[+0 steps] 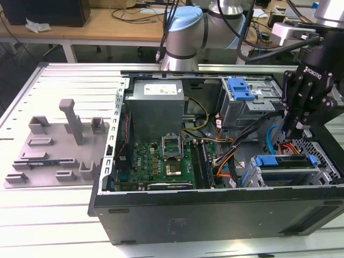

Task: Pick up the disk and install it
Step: 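Insert the second disk wire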

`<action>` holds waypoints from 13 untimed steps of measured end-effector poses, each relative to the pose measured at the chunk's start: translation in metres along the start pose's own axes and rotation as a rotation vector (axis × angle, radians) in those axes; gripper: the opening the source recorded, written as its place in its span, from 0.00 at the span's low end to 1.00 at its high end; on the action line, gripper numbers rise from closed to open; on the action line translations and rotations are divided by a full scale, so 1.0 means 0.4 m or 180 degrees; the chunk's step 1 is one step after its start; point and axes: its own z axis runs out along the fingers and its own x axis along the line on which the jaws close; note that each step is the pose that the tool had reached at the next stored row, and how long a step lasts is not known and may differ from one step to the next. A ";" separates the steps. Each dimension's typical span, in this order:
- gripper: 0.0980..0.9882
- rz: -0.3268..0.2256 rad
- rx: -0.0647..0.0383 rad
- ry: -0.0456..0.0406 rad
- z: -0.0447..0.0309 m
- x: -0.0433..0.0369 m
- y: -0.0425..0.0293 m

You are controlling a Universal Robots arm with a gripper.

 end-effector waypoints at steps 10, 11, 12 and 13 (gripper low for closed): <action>0.25 0.0142 -0.0028 0.0093 -0.001 -0.007 -0.009; 0.25 0.0152 -0.0030 0.0093 -0.001 -0.008 -0.009; 0.25 0.0163 -0.0033 0.0092 0.000 -0.009 -0.009; 0.25 0.0168 -0.0034 0.0092 0.000 -0.010 -0.009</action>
